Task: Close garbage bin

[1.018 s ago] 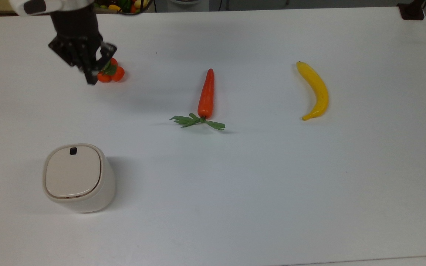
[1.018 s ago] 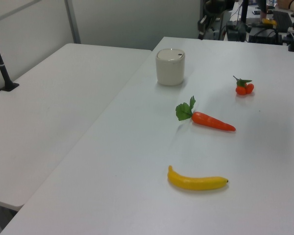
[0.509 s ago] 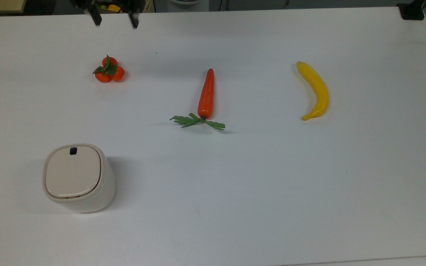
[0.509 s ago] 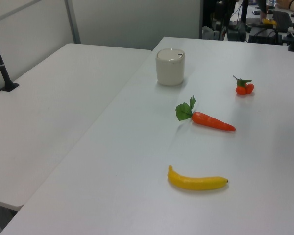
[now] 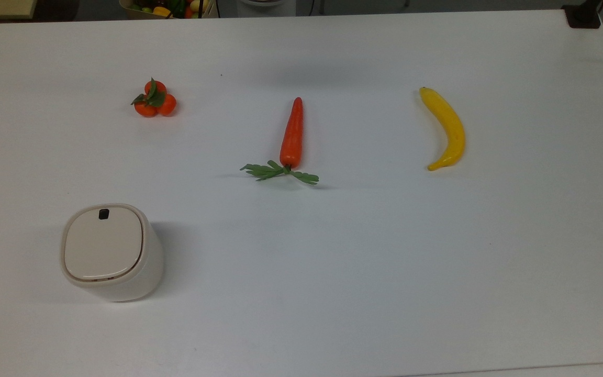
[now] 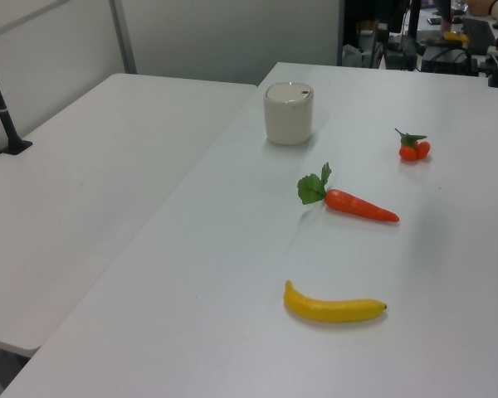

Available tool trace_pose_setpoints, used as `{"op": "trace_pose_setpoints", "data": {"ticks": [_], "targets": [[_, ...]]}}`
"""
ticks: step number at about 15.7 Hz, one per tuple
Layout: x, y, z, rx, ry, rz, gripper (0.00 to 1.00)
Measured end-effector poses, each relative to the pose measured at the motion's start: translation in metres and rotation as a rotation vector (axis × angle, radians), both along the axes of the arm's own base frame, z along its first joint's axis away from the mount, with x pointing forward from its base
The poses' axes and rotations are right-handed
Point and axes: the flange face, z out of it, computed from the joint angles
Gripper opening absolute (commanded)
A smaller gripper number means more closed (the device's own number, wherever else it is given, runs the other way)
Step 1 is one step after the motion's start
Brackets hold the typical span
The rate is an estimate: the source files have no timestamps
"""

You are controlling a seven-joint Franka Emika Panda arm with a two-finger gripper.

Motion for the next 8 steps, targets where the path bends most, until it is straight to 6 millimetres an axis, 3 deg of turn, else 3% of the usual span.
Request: {"op": "trace_pose_setpoints", "data": {"ticks": [4,8], "targets": [[-0.009,0.042,-0.013,-0.002,0.028,0.054,1.00],[-0.010,0.046,-0.021,-0.003,-0.021,0.055,1.00]]}}
